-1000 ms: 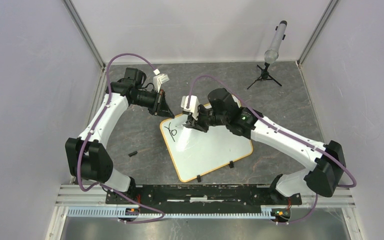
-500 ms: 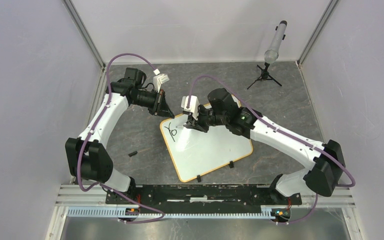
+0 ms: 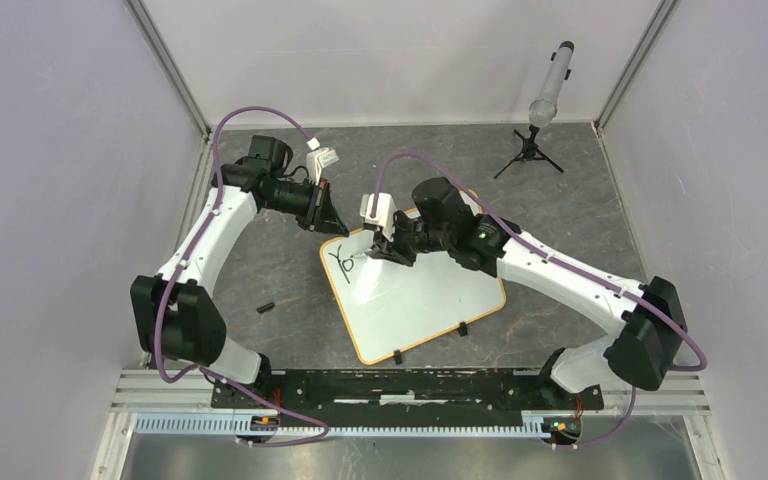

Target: Write a sentence on the whiteboard

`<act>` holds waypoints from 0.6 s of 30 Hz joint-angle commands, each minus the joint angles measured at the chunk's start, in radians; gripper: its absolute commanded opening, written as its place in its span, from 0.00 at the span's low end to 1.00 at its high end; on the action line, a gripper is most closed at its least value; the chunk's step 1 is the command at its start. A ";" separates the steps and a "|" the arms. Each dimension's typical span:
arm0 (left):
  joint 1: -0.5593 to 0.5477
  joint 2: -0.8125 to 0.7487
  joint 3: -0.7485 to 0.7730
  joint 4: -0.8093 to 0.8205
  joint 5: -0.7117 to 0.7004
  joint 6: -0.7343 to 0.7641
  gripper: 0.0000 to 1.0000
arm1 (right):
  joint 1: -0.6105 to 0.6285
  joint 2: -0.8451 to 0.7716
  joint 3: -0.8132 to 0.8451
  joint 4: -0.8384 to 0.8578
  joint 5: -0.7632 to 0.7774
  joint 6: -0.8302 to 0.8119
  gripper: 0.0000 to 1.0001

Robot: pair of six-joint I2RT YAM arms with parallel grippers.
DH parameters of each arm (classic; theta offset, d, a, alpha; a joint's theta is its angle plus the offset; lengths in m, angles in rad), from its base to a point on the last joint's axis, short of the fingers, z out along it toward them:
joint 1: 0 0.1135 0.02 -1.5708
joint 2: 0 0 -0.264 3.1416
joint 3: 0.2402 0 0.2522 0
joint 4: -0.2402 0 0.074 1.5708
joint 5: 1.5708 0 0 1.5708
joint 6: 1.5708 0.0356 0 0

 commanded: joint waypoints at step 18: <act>-0.020 0.003 0.016 -0.026 0.028 0.038 0.02 | -0.012 -0.075 -0.123 0.015 0.003 -0.003 0.00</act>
